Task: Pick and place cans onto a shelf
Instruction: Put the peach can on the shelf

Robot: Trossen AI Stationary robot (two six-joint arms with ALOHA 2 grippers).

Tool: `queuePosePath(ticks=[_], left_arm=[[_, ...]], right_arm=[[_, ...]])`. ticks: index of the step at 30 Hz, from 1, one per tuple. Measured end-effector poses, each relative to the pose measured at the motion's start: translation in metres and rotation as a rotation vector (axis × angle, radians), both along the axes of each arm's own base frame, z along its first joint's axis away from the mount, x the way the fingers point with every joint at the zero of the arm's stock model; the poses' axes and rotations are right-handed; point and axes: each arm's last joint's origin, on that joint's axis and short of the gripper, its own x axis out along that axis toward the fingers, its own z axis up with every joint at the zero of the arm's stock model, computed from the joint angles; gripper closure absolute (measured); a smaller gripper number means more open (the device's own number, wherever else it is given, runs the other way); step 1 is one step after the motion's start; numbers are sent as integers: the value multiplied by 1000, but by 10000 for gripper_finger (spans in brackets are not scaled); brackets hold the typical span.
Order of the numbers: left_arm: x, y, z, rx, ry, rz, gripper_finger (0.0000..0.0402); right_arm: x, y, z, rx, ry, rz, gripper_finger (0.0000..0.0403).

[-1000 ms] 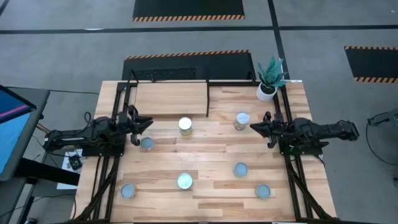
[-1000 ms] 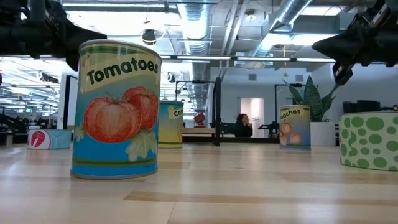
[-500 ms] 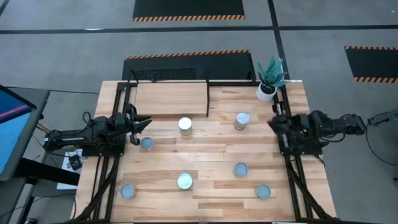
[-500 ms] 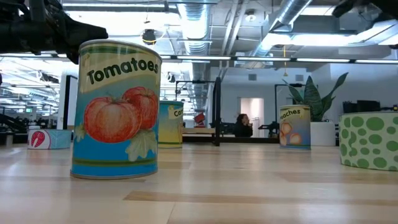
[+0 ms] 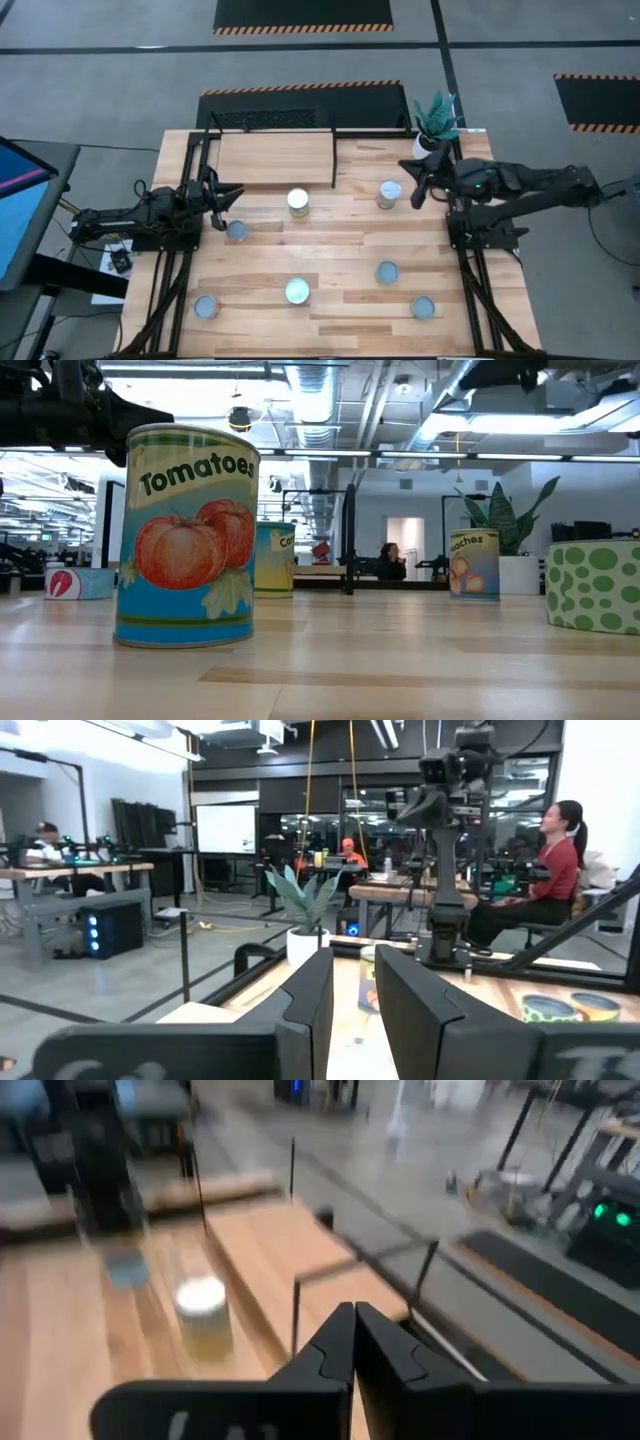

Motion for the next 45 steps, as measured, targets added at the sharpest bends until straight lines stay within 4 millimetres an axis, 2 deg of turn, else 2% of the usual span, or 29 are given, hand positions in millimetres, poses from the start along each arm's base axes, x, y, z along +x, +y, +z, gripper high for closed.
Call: queuePosePath(ticks=[6,9,16,26,33,38,45], left_arm=[[0,0,-1,-50,-8,-10,333],[0,0,-1,-56,-10,-12,333],[0,0,-1,-57,-10,-12,333],[0,0,-1,-55,-10,-12,333],[0,0,-1,-55,-9,-12,333],[0,0,-1,-55,-7,-12,333],[0,0,-1,-55,-7,-12,333]], right_arm=[[21,-8,9,117,272,-136,369],[30,-15,-2,156,457,-187,369],[55,-29,-38,377,755,-135,369],[97,-46,-86,376,978,-152,367],[110,-46,-109,377,1074,-148,324],[115,-42,-117,370,1110,-135,278],[114,-41,-114,366,1096,-135,224]])
